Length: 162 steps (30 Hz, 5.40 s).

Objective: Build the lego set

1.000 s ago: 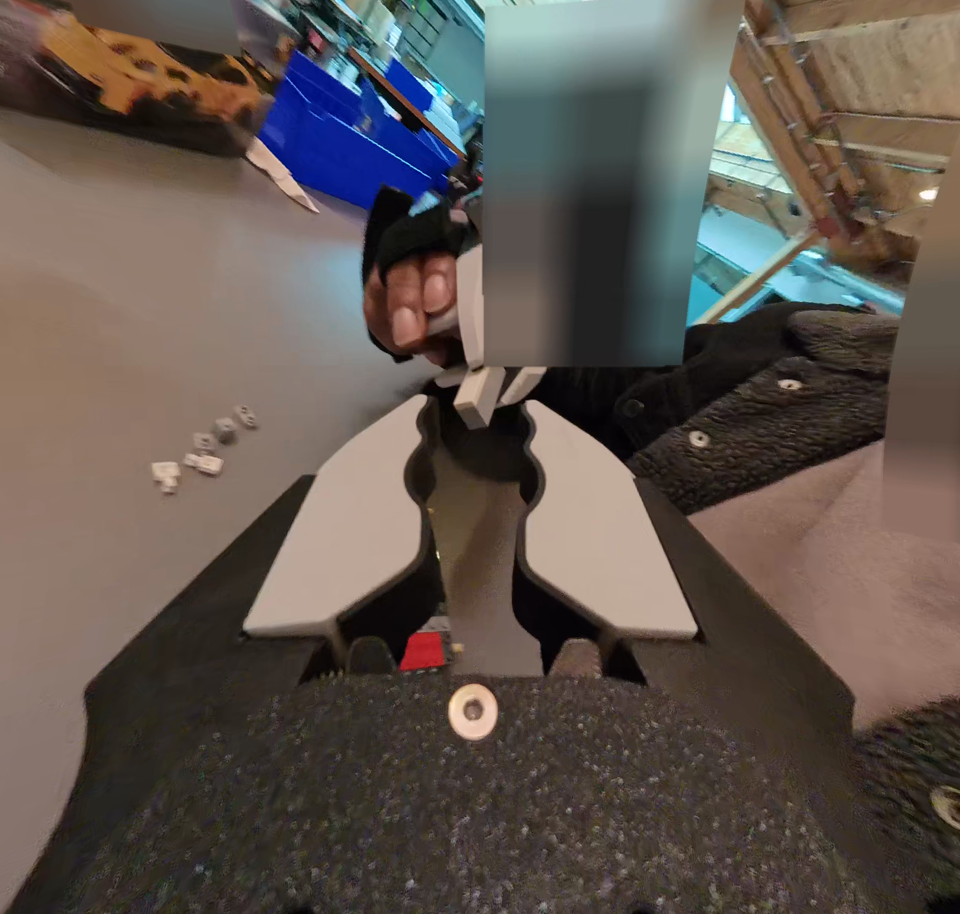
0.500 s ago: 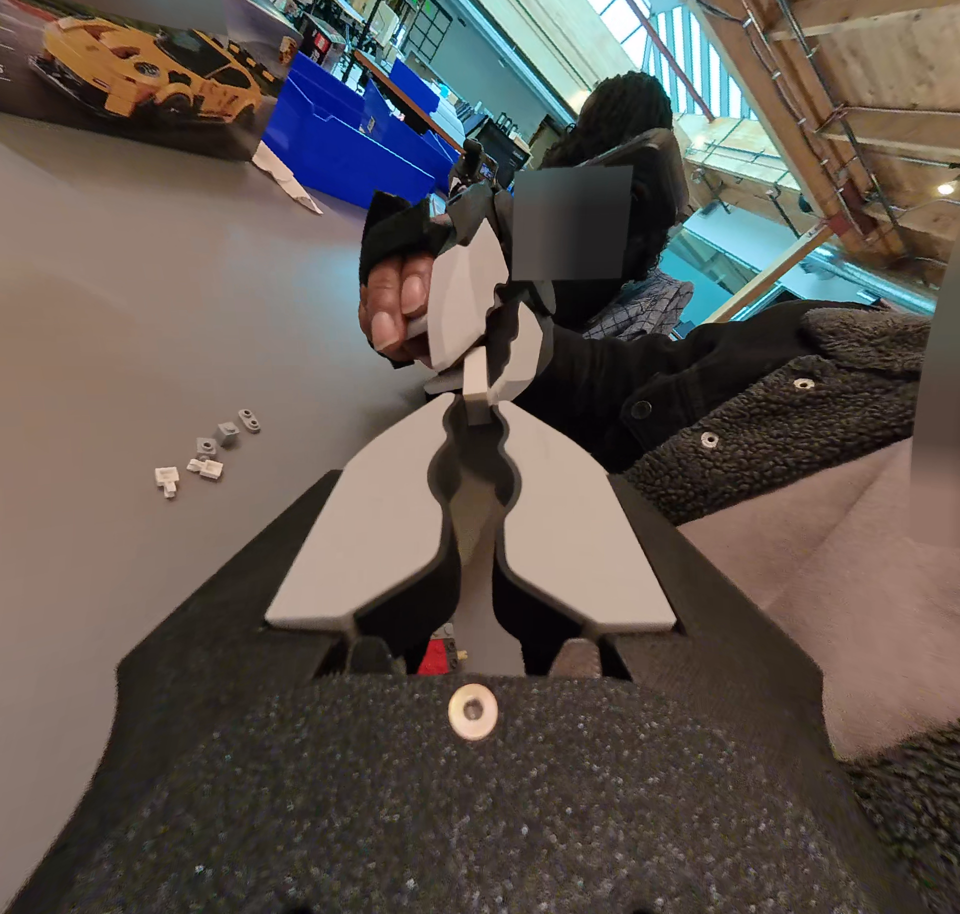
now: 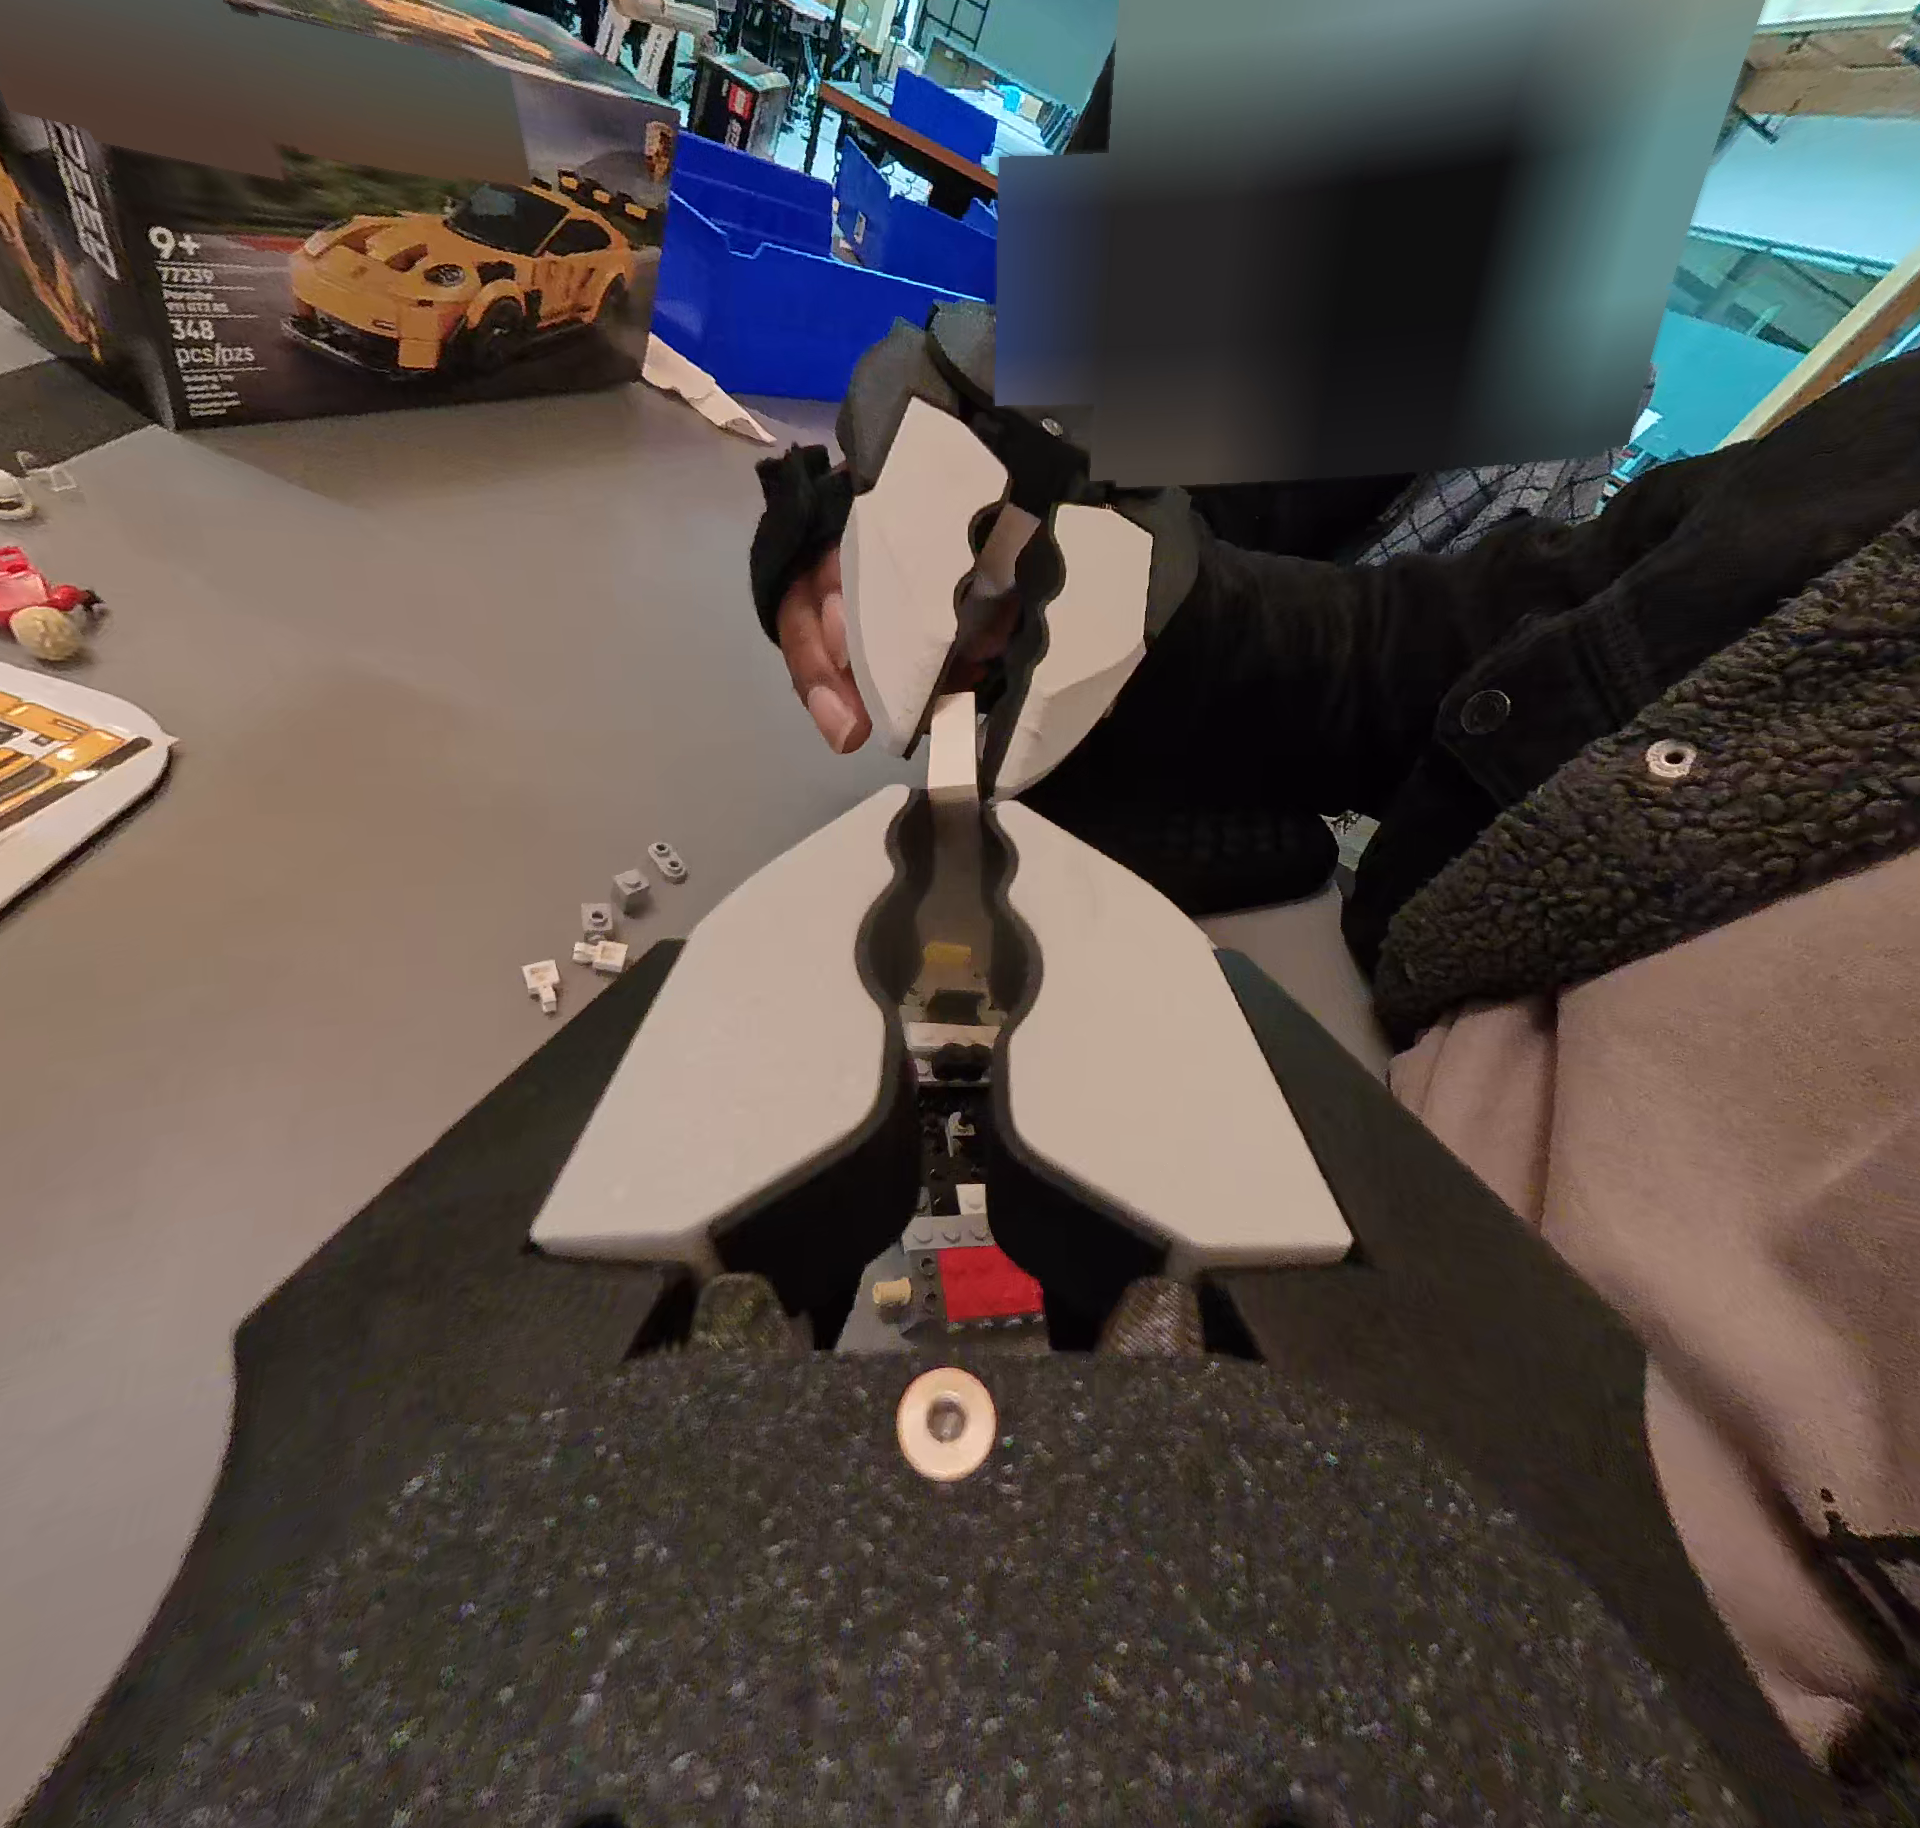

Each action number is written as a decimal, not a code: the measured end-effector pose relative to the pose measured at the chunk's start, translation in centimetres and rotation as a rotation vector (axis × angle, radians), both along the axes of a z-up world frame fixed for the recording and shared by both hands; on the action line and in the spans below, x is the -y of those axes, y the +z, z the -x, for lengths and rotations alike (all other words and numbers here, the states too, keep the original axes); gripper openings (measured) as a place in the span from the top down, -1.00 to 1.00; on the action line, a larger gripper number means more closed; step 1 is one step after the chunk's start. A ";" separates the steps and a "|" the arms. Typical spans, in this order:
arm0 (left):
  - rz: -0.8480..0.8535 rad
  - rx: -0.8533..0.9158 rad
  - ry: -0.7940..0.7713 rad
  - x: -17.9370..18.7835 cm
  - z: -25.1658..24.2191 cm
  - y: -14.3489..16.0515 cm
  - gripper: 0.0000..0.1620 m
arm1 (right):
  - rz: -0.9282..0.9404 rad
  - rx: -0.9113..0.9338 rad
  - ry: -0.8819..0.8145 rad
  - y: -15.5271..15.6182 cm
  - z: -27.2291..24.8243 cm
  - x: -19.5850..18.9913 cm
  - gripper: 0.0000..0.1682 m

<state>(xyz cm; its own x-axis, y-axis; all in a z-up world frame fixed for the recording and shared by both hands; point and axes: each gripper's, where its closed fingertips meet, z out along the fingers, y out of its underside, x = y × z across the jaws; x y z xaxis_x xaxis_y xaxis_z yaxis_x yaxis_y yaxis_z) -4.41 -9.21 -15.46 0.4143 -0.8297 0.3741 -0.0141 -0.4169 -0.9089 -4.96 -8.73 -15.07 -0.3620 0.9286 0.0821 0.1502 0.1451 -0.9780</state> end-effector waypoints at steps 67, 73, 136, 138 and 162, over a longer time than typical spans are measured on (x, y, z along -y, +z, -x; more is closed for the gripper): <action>0.127 0.025 -0.051 -0.4 1.0 -2.7 0.90 | -0.462 0.146 -0.149 -3.0 1.7 -0.6 0.84; 0.153 0.023 -0.055 -0.3 0.9 -2.6 0.89 | -0.458 0.142 -0.146 -2.8 1.5 -0.5 0.84; -0.337 -0.142 -0.025 0.2 1.0 -1.7 0.83 | -0.240 0.186 -0.095 -2.3 1.0 0.1 0.84; -0.341 -0.149 -0.027 0.2 1.0 -1.9 0.83 | -0.236 0.194 -0.092 -2.4 1.0 0.1 0.84; -0.305 -0.208 -0.063 0.2 1.1 -2.4 0.82 | -0.268 0.203 -0.115 -2.1 1.1 -0.2 0.69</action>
<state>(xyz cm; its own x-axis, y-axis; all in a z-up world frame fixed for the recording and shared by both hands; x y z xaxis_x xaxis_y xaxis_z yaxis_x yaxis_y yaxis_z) -5.55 -9.43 -17.82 0.4004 -0.9161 0.0193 -0.2282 -0.1201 -0.9662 -6.06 -8.49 -17.19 -0.2901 0.9194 0.2658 0.3680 0.3635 -0.8558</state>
